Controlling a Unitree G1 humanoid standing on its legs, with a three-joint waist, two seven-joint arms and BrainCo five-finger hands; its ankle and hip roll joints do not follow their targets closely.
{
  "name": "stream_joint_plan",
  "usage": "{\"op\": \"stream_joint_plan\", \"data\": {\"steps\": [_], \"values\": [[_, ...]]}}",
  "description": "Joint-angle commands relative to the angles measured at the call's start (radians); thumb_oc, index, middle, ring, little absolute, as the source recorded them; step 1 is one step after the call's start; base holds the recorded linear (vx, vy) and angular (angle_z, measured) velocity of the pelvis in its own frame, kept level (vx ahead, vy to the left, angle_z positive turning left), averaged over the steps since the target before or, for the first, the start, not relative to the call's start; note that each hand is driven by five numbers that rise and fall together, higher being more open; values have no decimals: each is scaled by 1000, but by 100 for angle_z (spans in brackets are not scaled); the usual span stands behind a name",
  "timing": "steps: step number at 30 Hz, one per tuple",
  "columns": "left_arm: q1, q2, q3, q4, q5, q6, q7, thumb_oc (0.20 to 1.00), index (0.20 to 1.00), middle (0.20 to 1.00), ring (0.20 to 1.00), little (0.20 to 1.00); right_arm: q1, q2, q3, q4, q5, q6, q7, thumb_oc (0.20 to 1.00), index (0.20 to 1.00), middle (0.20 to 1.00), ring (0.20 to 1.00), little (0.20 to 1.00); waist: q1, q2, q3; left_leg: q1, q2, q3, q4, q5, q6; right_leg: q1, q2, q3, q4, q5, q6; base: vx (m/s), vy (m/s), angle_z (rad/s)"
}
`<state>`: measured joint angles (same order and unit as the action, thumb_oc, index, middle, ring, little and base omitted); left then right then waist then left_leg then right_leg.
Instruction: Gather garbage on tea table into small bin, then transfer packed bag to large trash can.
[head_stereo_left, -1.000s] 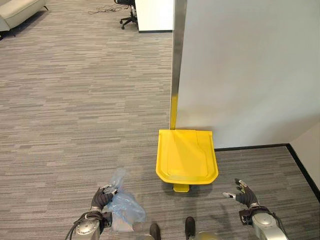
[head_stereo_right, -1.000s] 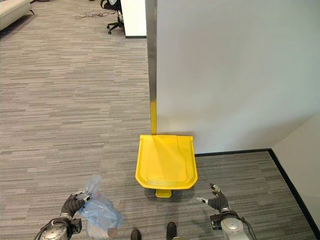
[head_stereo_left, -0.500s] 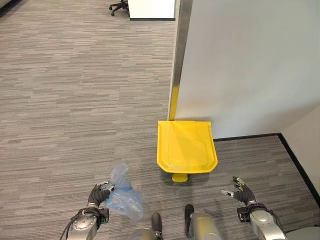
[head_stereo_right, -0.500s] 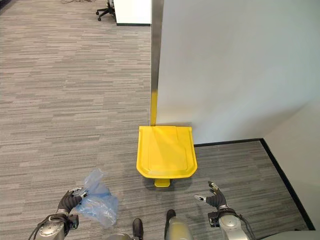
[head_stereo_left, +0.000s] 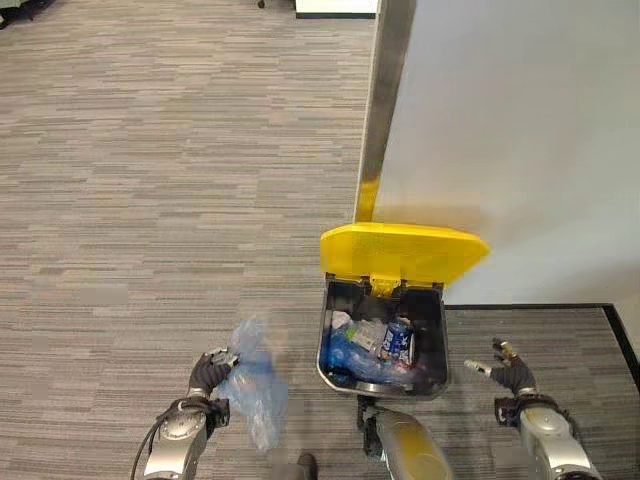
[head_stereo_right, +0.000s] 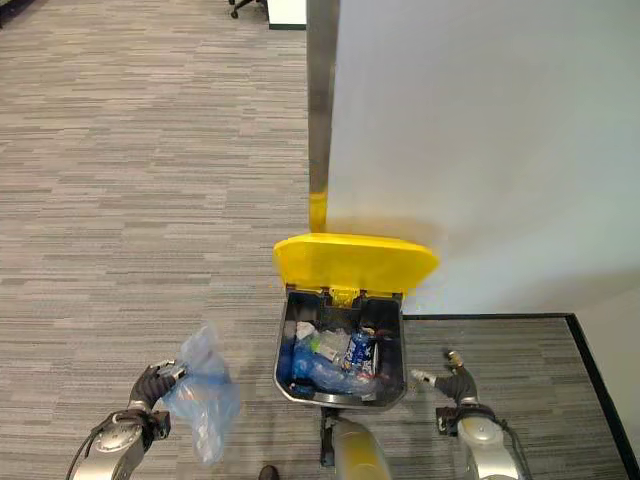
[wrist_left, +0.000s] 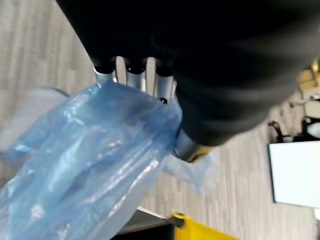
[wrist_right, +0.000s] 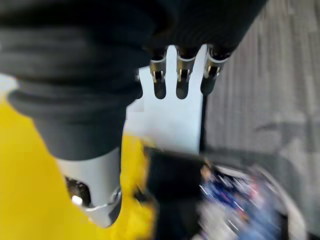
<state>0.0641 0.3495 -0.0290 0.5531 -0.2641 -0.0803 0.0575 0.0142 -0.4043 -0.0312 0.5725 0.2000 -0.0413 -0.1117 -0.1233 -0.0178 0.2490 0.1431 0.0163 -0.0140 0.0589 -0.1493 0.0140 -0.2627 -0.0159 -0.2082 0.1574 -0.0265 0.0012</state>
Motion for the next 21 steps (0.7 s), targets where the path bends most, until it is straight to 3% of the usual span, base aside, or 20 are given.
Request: {"op": "stream_joint_plan", "data": {"steps": [1,5,15,21], "values": [[40,54,35,-55,-41,-54,7,200,200,200,200,200,38,12,35,-3,25,-28,-13,1000,1000,1000,1000,1000,-14,-49,-64,46,-102,29,59,-186,7,-81,-56,79,-98,170,148,-43,32,-21],[53,46,11,-72,-12,-49,-29,200,200,200,200,200,-5,27,137,-8,-25,-15,41,1000,1000,1000,1000,1000,8,-53,-54,52,-125,36,44,-177,27,-84,-58,94,-121,201,166,-61,56,-33],[-15,38,-64,-90,-8,-63,-34,200,200,200,200,200,-173,62,339,-46,-74,-19,87,1000,1000,1000,1000,1000,54,-45,-47,56,-137,7,47,-185,31,-69,-91,64,-146,208,152,15,4,6],[-157,56,-165,-103,-53,-90,-24,200,200,200,200,200,-445,49,461,-42,-87,-20,64,1000,1000,1000,1000,1000,79,-52,-22,14,-137,-10,78,-189,24,-92,-101,66,-134,205,143,-24,-44,23]]}}
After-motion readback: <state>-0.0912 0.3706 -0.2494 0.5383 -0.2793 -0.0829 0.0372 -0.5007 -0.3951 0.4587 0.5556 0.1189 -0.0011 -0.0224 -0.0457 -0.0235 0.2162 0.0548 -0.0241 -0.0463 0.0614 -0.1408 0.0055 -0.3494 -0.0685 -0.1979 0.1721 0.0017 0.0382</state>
